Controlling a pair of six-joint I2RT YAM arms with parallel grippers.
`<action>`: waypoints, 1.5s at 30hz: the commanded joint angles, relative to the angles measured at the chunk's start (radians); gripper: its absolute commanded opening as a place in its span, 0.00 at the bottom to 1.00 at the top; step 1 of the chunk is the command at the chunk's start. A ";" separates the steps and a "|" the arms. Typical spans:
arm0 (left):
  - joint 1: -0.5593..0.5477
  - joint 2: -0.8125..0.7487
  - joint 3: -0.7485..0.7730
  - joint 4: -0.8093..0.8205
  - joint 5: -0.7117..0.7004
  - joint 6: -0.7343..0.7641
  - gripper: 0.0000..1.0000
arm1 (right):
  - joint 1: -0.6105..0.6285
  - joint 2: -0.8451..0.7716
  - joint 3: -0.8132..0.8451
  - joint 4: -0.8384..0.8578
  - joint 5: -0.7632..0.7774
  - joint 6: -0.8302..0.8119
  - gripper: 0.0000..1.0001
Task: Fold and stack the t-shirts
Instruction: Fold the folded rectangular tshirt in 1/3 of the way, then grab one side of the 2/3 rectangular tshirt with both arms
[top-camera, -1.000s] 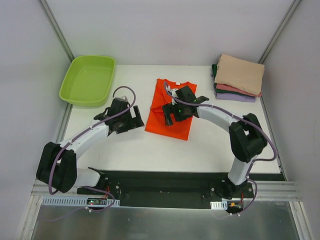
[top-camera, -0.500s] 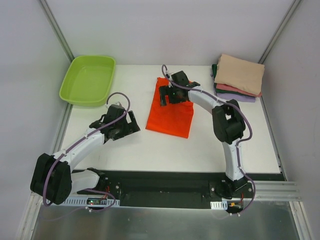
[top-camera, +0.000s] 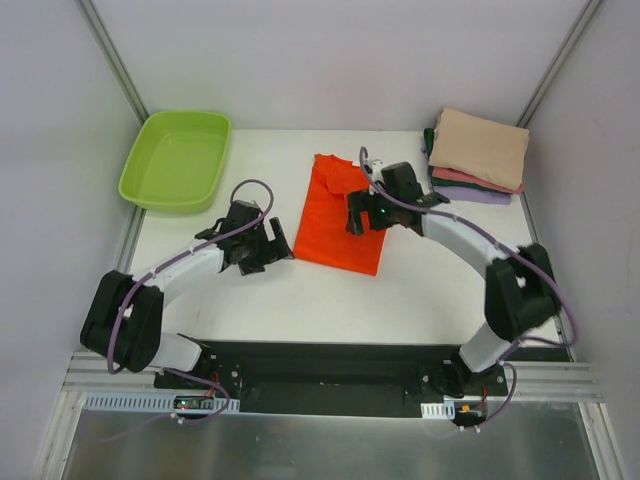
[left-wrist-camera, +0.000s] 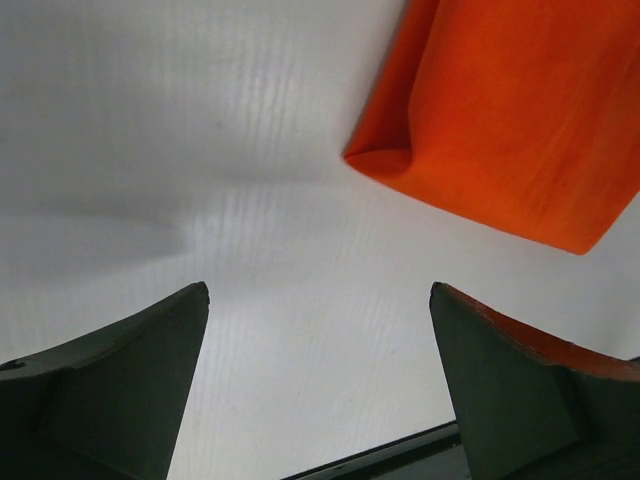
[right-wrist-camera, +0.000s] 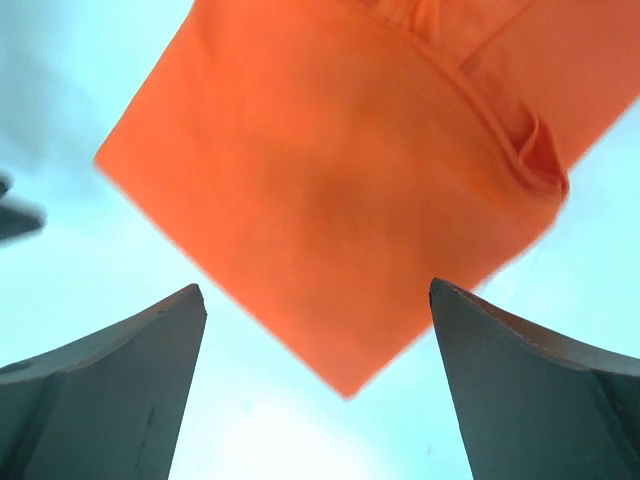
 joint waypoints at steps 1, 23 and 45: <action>0.013 0.116 0.112 0.095 0.101 -0.011 0.88 | 0.000 -0.284 -0.258 0.126 -0.087 -0.052 0.96; 0.006 0.423 0.193 0.118 0.145 -0.057 0.15 | 0.124 -0.455 -0.561 0.099 0.031 -0.172 0.96; 0.016 0.349 0.146 0.083 0.075 -0.034 0.00 | 0.297 -0.034 -0.237 -0.134 0.338 -0.371 0.56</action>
